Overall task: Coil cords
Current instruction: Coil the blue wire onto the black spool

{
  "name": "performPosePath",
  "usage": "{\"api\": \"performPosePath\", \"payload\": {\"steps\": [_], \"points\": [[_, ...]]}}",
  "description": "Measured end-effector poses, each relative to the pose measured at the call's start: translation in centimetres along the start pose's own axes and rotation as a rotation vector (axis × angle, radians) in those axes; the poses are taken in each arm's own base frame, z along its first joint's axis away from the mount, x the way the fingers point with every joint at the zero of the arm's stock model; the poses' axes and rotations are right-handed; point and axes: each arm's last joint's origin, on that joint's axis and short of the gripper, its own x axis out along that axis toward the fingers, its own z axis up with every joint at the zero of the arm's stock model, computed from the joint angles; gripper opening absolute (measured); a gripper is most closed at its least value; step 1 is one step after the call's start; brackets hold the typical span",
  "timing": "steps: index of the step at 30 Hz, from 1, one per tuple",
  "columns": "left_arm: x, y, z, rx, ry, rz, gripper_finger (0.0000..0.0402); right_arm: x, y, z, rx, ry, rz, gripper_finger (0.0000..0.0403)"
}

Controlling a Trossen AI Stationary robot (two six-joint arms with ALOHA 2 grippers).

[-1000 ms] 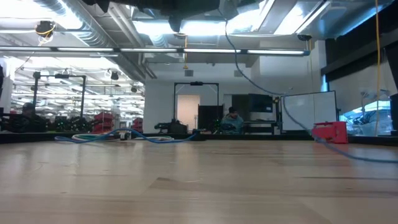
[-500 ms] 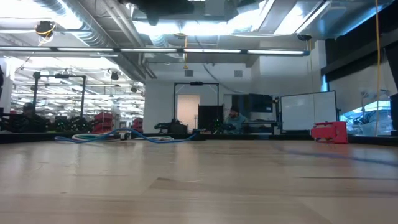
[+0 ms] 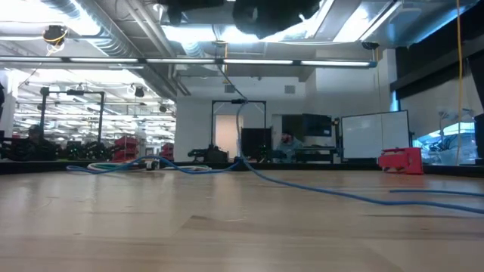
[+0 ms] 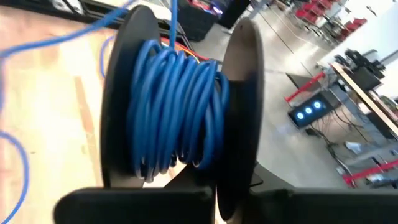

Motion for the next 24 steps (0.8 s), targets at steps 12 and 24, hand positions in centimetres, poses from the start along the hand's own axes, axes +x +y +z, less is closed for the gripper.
{"api": "performPosePath", "payload": {"steps": [12, 24], "points": [[2.7, -1.3, -0.8, -0.048, -0.046, -0.022, 0.0000, 3.3, -0.4, -0.1, 0.050, -0.012, -0.014, 0.0005], [2.8, -3.6, 0.0, 0.033, -0.164, -0.112, 0.0001, 3.6, -0.7, 1.0, 0.087, -0.099, -0.027, 0.0005]]}}
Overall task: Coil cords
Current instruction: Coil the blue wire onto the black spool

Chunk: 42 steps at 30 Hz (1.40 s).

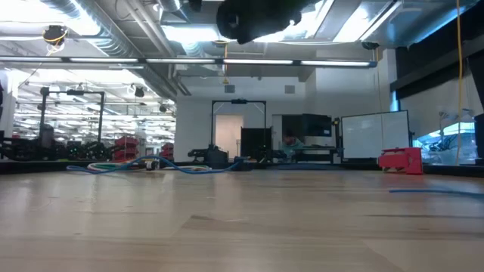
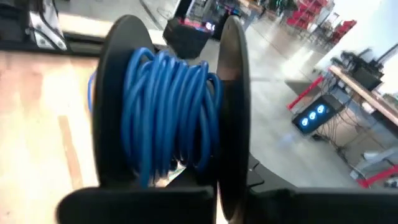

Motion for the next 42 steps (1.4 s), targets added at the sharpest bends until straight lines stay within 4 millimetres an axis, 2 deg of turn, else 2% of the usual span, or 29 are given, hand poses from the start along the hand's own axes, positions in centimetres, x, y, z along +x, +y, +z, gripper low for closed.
{"api": "performPosePath", "payload": {"steps": [4, 11, 16, 22, 29, 35, 39, 42], "points": [[0.0, -0.5, -0.6, 0.061, 0.052, -0.014, 0.0001, -0.1, 0.0, 0.4, -0.005, -0.035, -0.001, 0.0005], [-0.4, -0.9, -0.5, 0.098, 0.063, -0.032, 0.0002, -0.5, -0.5, 1.0, -0.017, -0.061, -0.008, 0.0005], [-1.4, -0.8, -0.5, 0.126, 0.132, -0.038, 0.0049, -2.0, -1.9, 1.9, 0.008, -0.088, 0.052, 0.0005], [-3.6, 0.2, 0.2, 0.154, 0.190, 0.017, 0.0109, -3.3, -3.1, 2.1, 0.041, -0.078, 0.125, 0.0005], [-4.1, 1.8, 0.3, 0.225, 0.216, 0.146, 0.0117, -2.6, -2.1, 0.9, 0.037, -0.081, 0.188, 0.0005], [-3.9, 2.1, -0.4, 0.301, 0.273, 0.117, 0.0117, -1.2, -1.8, -1.4, 0.054, -0.122, 0.223, 0.0005], [-3.8, 1.8, -0.4, 0.332, 0.258, 0.013, 0.0117, -0.7, -2.2, -1.6, 0.082, -0.179, 0.238, 0.0005], [-3.6, 2.1, -0.6, 0.351, 0.272, 0.035, 0.0117, -0.6, -2.2, -1.6, 0.069, -0.203, 0.283, 0.0005]]}}
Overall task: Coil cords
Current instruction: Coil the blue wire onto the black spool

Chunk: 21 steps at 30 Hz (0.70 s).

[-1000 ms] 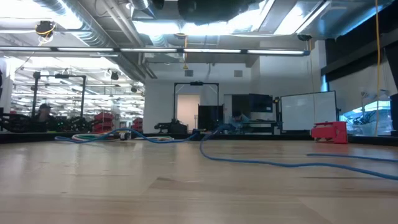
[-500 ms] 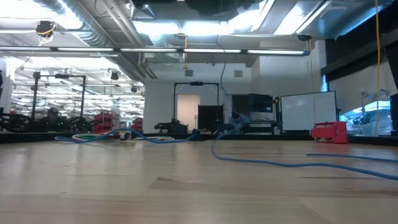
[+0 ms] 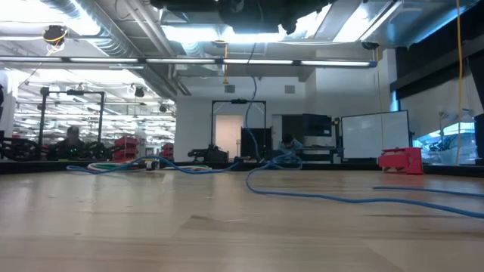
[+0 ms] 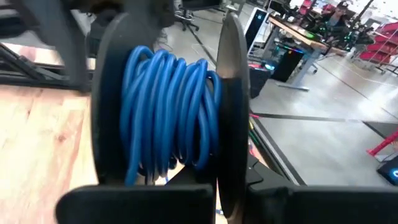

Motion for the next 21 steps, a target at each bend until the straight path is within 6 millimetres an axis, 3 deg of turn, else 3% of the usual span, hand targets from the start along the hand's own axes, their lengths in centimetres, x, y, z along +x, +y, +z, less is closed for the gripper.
{"api": "performPosePath", "payload": {"steps": [9, 15, 21], "points": [[-0.2, 0.9, -0.3, -0.015, 0.020, 0.039, 0.0118, 0.1, 0.2, 0.0, -0.044, -0.008, 0.001, 0.0005], [1.3, 0.5, -0.2, -0.039, -0.044, -0.042, 0.0115, 0.7, 0.5, -0.2, -0.041, -0.028, 0.008, 0.0005], [1.4, 0.5, -0.2, -0.040, -0.043, -0.043, 0.0064, 0.7, 0.6, -0.4, -0.048, -0.014, 0.001, 0.0005]]}}
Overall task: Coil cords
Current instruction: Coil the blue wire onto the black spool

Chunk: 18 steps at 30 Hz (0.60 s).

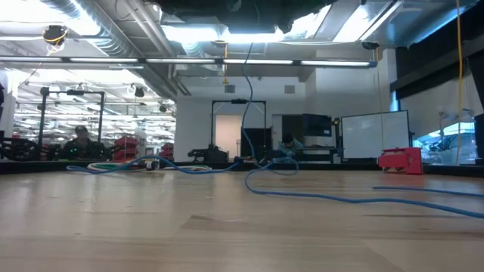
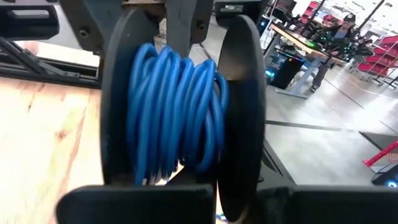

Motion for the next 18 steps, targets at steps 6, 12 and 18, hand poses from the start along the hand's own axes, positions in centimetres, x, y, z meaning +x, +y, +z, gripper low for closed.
{"api": "performPosePath", "payload": {"steps": [6, 12, 18], "points": [[-0.04, -0.04, 0.04, 0.011, -0.005, -0.011, 0.0008, 0.00, 0.04, 0.03, 0.029, -0.005, 0.016, 0.0005], [-0.03, -0.03, 0.05, 0.016, -0.005, -0.008, 0.0004, -0.01, -0.06, -0.03, 0.120, 0.008, -0.024, 0.0026], [0.00, -0.06, -0.02, 0.024, 0.002, -0.009, 0.0003, -0.75, -0.11, 0.39, 0.088, 0.018, -0.063, 0.0074]]}}
